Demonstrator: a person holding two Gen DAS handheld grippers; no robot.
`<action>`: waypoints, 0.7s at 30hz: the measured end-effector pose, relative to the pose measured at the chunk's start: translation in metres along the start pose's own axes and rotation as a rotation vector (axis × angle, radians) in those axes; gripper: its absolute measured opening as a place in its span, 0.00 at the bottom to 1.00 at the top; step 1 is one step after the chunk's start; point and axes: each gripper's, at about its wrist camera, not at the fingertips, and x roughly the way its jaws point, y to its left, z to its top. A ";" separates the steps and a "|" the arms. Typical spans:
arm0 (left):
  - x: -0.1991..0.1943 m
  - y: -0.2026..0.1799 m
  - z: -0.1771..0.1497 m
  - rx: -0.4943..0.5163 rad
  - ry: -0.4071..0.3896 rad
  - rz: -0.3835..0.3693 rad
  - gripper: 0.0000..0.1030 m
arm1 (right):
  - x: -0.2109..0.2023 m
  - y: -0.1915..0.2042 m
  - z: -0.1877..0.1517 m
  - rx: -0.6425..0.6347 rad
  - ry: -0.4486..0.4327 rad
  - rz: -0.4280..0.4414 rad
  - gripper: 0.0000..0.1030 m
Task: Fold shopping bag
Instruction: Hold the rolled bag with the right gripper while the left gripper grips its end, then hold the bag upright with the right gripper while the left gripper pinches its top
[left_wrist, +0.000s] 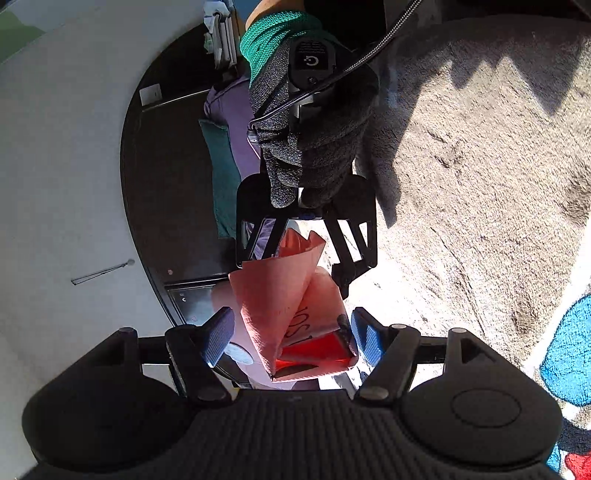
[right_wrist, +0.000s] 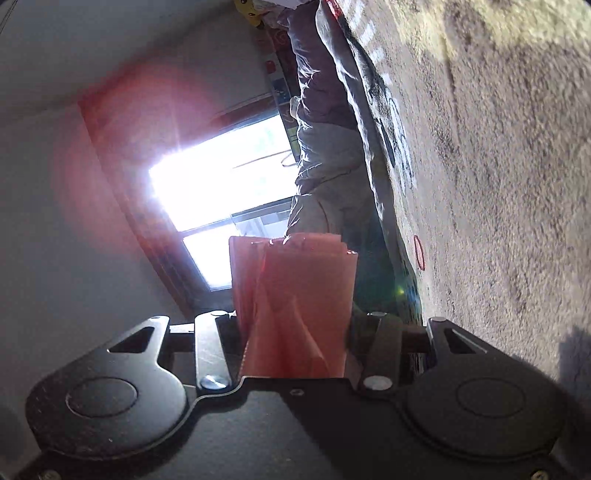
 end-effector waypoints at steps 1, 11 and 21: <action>-0.001 -0.001 0.000 0.010 0.000 -0.006 0.55 | -0.001 0.000 0.000 0.001 0.003 -0.004 0.45; 0.016 0.053 -0.008 -0.460 0.042 -0.249 0.37 | 0.006 0.000 0.009 -0.057 0.046 -0.118 0.55; 0.025 0.078 -0.085 -1.147 0.083 -0.380 0.37 | -0.010 0.055 0.004 -0.481 0.155 -0.242 0.79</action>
